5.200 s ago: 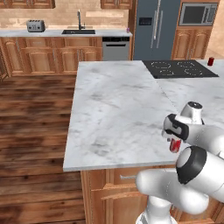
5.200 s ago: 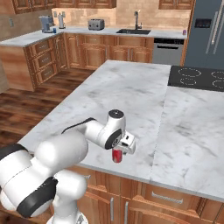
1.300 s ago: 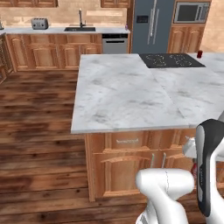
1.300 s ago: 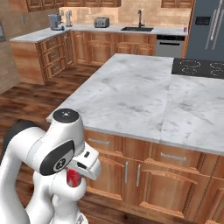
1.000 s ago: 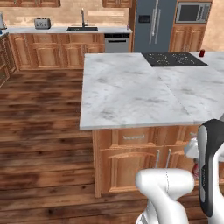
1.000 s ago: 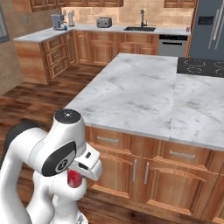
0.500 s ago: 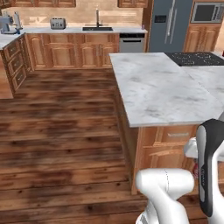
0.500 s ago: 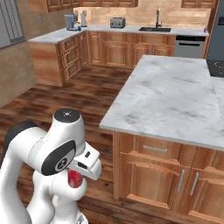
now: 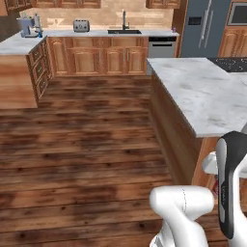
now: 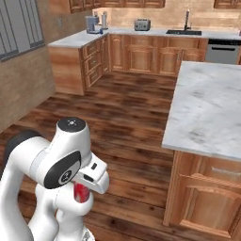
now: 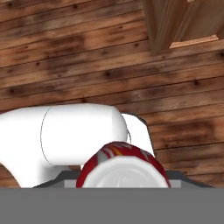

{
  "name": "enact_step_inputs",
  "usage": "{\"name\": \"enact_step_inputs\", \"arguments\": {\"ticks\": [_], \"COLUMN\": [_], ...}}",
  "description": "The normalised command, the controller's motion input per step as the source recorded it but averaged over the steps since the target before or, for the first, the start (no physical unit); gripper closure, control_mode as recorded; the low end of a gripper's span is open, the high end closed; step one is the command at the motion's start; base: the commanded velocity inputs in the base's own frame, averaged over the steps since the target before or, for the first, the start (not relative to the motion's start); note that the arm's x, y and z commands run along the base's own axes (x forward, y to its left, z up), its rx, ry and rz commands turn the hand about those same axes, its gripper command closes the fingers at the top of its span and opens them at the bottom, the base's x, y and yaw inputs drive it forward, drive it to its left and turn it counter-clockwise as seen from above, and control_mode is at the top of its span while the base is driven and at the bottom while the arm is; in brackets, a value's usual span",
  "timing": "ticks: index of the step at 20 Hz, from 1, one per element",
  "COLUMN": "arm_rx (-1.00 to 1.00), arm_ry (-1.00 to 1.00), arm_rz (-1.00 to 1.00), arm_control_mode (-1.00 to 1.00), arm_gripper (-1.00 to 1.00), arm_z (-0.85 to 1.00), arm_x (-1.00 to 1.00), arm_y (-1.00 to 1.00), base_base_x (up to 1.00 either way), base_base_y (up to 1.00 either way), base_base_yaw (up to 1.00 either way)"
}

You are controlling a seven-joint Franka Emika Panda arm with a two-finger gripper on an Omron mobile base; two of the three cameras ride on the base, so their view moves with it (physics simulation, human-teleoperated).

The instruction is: Four empty soda cans are scattered around the kitchen. Gather all the cans and cluster them next to the stove for recycling.

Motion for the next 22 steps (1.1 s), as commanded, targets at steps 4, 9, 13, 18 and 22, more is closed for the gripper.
{"name": "enact_step_inputs", "arguments": {"ticks": [4, 9, 13, 18, 22], "arm_rx": [0.00, 0.00, 0.00, 0.00, 0.00], "arm_ry": [0.00, 0.00, 0.00, 0.00, 0.00], "arm_rz": [0.00, 0.00, 0.00, 0.00, 0.00], "arm_control_mode": [1.00, 1.00, 1.00, 1.00, 1.00], "arm_gripper": [1.00, 1.00, 1.00, 1.00, 1.00], "arm_z": [0.00, 0.00, 0.00, 0.00, 0.00], "arm_x": [0.00, 0.00, 0.00, 0.00, 0.00], "arm_y": [0.00, 0.00, 0.00, 0.00, 0.00], "base_base_x": [0.11, 0.48, 0.85, 1.00, 1.00], "base_base_y": [0.98, 0.62, 0.39, 0.28, 0.36], "base_base_yaw": [0.00, 0.00, 0.00, 0.00, 0.00]}}
